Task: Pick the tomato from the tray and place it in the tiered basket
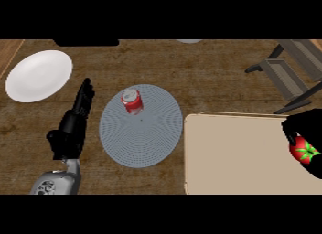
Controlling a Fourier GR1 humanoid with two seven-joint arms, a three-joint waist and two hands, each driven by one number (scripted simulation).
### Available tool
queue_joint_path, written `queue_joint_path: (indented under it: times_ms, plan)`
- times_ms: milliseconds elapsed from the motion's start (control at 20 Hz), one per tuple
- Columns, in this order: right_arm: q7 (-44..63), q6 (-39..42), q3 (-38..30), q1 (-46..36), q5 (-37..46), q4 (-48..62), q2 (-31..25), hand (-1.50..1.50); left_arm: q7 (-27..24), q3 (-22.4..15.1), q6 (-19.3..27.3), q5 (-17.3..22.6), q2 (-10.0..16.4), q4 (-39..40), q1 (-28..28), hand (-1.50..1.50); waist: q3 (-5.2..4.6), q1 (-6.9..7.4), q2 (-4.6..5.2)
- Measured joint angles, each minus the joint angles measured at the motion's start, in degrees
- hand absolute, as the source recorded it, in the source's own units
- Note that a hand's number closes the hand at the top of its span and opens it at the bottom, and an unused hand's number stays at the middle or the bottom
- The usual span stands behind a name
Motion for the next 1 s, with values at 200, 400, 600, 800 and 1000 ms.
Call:
queue_joint_path:
  times_ms: [200,400,600,800,1000]
  plan:
    - [3.44,8.47,-4.79,-2.67,-1.41,-7.53,-2.56,1.50,-1.31,-0.23,0.57,-0.57,-0.49,1.15,0.20,0.00,0.08,0.03,0.10]
    - [6.70,15.42,-10.25,-6.97,-3.89,-13.72,-3.69,1.50,-0.17,0.22,0.04,-0.08,-0.07,0.44,-0.61,0.00,0.12,0.16,0.12]
    - [11.02,20.69,-17.41,-13.97,-8.18,-17.57,-5.49,1.50,-0.55,0.02,0.25,-0.27,-0.57,1.62,-0.94,0.00,0.12,0.18,0.11]
    - [16.36,26.39,-23.61,-23.85,-13.78,-18.78,-8.83,1.50,0.79,-1.15,0.52,-1.07,-0.90,-0.19,-0.10,0.00,0.09,0.44,-0.04]
    - [19.73,30.06,-28.55,-33.79,-19.49,-15.13,-13.31,1.50,0.40,-1.31,1.02,-1.13,-0.89,0.73,-0.54,0.00,0.05,0.44,-0.03]
